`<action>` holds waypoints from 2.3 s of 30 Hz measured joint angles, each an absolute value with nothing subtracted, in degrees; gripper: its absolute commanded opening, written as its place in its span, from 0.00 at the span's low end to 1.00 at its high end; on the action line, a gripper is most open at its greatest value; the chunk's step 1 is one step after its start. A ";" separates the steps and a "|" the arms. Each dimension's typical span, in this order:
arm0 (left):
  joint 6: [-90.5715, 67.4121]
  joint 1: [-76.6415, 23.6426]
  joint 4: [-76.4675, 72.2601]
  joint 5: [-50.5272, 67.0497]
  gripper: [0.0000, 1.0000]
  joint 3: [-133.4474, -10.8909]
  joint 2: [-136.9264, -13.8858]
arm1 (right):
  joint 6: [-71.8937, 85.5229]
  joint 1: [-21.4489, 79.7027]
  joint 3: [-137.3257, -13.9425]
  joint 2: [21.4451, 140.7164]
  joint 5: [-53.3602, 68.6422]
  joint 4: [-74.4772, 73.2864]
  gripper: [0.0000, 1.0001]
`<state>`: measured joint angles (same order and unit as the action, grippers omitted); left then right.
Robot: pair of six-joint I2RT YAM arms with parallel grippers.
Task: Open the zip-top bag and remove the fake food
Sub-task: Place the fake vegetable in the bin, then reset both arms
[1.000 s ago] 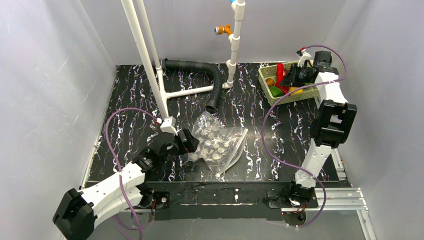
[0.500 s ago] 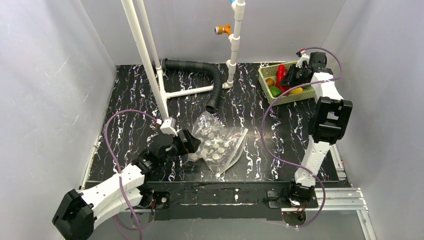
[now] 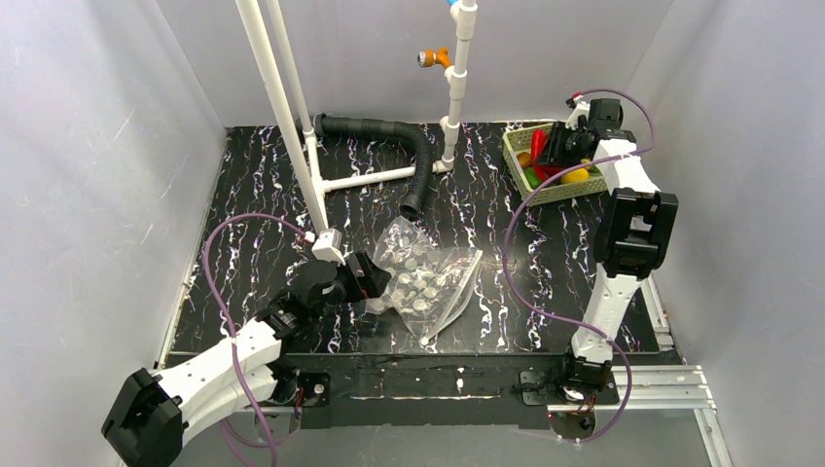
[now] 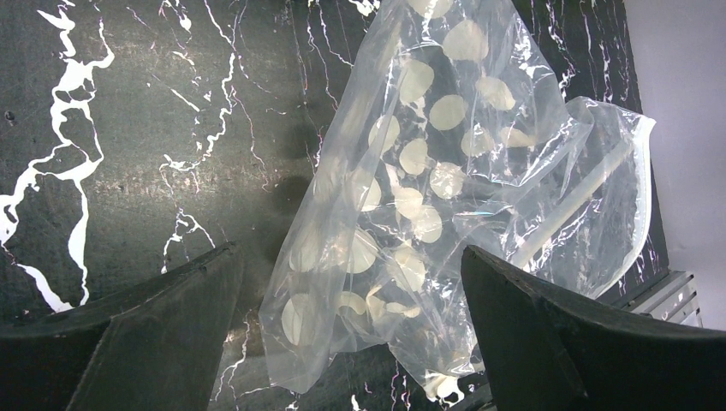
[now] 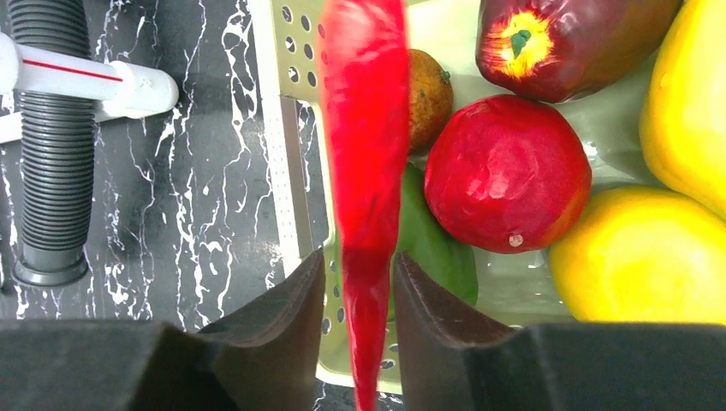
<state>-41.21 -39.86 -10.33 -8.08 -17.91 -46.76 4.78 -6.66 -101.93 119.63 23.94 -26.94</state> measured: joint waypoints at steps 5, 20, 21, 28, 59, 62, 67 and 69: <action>-41.34 -39.86 -10.52 -7.11 0.98 -17.91 -46.11 | 4.51 -5.78 -102.61 119.85 22.11 -26.96 0.56; -41.25 -39.86 -16.78 1.83 0.98 -17.91 -44.14 | 1.37 -5.19 -93.82 112.29 22.70 -24.58 0.57; -41.12 -39.86 -17.02 2.42 0.98 -17.91 -43.94 | 0.93 -5.19 -92.09 110.48 23.16 -24.36 0.57; -38.52 -39.86 -11.88 3.75 0.98 -19.97 -40.01 | -5.58 -5.17 -77.52 92.23 29.30 -21.08 0.59; -16.43 -37.76 29.02 -16.08 0.98 -49.98 -27.09 | -14.68 -14.81 -67.20 50.63 40.97 -42.26 0.99; -14.79 -32.47 29.78 -17.30 0.98 -51.86 -30.57 | -12.21 -15.25 -67.22 49.63 38.96 -42.24 0.98; -15.16 -9.19 28.53 -8.21 0.98 -52.23 -37.82 | -9.61 -15.38 -67.42 49.12 37.12 -41.82 0.98; -17.02 0.38 27.22 -3.51 0.98 -52.23 -41.60 | -9.15 -15.35 -67.64 49.23 36.84 -41.89 0.98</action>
